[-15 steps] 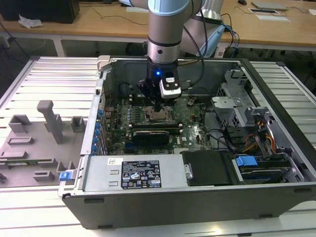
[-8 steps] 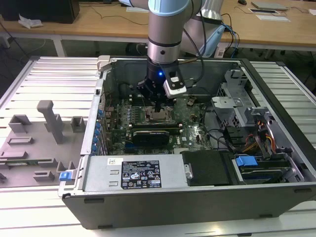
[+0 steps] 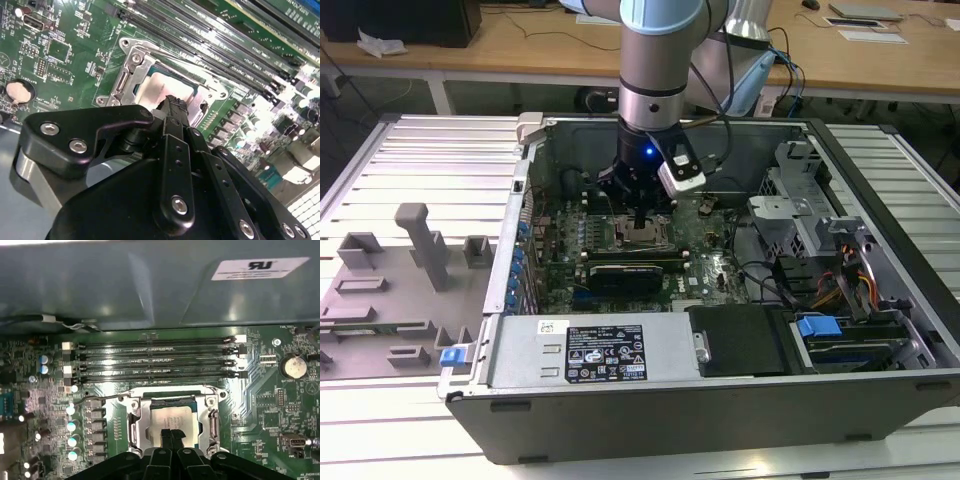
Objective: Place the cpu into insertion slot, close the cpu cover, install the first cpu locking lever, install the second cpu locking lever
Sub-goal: 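Close the cpu cover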
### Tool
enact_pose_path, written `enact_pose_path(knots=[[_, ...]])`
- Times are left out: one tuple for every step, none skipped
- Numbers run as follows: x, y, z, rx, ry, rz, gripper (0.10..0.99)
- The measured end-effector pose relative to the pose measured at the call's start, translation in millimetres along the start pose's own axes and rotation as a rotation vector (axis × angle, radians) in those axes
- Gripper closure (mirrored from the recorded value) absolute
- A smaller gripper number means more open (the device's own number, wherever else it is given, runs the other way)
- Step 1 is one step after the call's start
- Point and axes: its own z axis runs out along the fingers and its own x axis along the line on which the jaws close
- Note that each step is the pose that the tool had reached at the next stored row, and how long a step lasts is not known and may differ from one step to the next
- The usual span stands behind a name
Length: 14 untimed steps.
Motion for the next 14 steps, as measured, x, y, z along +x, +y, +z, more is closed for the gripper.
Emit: enact_pose_path(knots=[[0.1, 0.0, 0.3, 0.002, -0.0014, -0.005, 0.98], [0.1, 0.0, 0.6, 0.005, -0.0028, -0.01, 0.98], [0.4, 0.1, 1.0, 0.008, -0.006, -0.015, 0.98], [0.6, 0.2, 1.3, 0.01, -0.0084, -0.017, 0.98], [1.6, 0.6, 2.3, 0.012, -0.0167, -0.021, 0.98], [2.8, 0.8, 2.8, 0.013, -0.0243, -0.022, 0.98], [3.6, 0.9, 2.9, 0.013, -0.0265, -0.023, 0.98], [5.8, 1.0, 3.0, 0.013, -0.0279, -0.024, 0.98], [9.1, 0.9, 3.2, 0.013, -0.0281, -0.024, 0.98], [11.7, 0.9, 3.3, 0.013, -0.0281, -0.024, 0.98], [14.7, 0.8, 3.5, 0.013, -0.0282, -0.023, 0.98], [18.1, 0.7, 4.2, 0.013, -0.0283, -0.024, 0.98], [21.3, 0.5, 5.0, 0.013, -0.0285, -0.024, 0.98], [24.3, 0.4, 6.0, 0.013, -0.0287, -0.024, 0.98]])
